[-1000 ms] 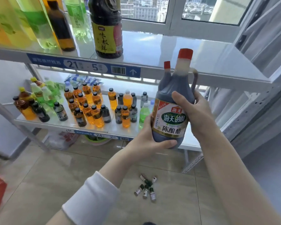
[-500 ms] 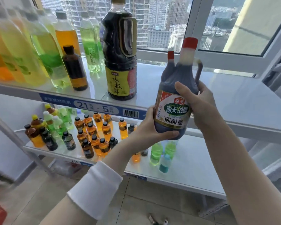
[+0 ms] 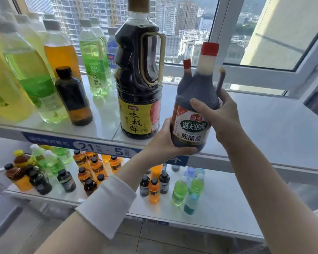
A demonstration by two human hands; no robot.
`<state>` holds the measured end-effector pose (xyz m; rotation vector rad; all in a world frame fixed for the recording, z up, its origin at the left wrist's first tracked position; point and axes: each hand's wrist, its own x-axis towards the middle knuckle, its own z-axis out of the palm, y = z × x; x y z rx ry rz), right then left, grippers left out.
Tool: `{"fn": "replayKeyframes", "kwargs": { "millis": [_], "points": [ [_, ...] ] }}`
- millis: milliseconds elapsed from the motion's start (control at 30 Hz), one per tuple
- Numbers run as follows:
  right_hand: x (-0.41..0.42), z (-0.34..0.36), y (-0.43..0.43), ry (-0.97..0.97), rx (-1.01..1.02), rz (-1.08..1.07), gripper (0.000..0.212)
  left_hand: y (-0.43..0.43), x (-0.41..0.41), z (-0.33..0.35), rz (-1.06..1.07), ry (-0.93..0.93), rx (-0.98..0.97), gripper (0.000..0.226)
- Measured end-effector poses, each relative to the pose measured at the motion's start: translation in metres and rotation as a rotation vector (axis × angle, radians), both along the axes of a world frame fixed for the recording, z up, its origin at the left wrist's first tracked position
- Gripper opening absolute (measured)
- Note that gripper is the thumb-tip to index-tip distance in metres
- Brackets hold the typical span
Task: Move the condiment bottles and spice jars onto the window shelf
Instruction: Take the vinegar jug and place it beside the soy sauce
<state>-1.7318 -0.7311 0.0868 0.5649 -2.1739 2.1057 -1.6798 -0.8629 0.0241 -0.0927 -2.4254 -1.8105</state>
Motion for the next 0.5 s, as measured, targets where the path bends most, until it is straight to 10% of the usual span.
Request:
{"fn": "replayKeyframes", "kwargs": {
  "millis": [500],
  "points": [
    [-0.024, -0.024, -0.012, 0.087, 0.029, 0.037, 0.064, -0.011, -0.018, -0.007, 0.095, -0.017, -0.107, 0.083]
  ]
}}
